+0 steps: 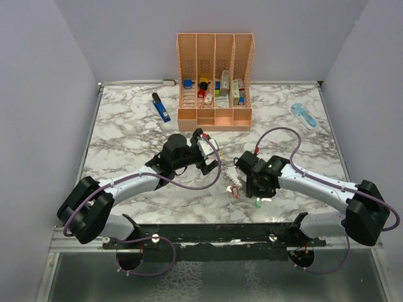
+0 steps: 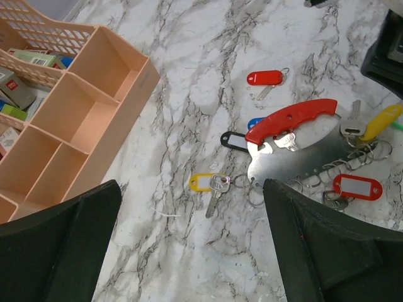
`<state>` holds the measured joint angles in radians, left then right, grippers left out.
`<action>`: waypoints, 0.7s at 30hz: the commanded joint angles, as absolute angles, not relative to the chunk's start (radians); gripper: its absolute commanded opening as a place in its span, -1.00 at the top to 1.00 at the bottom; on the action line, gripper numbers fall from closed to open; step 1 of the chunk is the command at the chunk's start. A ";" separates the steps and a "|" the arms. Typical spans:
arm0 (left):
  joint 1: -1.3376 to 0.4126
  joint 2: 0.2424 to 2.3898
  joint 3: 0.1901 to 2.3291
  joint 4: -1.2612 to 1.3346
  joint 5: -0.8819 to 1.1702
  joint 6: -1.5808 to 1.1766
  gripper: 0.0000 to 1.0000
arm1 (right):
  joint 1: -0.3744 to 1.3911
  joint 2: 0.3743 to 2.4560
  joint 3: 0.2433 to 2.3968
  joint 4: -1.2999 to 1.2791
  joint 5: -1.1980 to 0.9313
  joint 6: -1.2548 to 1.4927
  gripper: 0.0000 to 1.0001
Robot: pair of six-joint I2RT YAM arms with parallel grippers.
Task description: Put the keys on the keyring
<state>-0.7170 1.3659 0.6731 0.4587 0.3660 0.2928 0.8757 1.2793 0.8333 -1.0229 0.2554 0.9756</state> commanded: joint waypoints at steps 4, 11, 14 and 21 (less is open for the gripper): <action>-0.715 1.330 0.643 0.498 0.337 0.270 -0.98 | 0.751 1.347 0.814 -0.890 0.252 0.799 0.11; -0.714 1.327 0.645 0.494 0.333 0.271 -0.98 | 0.725 1.433 0.821 -0.796 0.213 0.725 0.10; -0.715 1.325 0.644 0.495 0.333 0.261 -0.98 | 0.724 1.472 0.829 -0.748 0.179 0.705 0.17; -0.715 1.325 0.650 0.495 0.312 0.272 -0.98 | 0.724 1.483 0.914 -0.772 0.179 0.696 0.98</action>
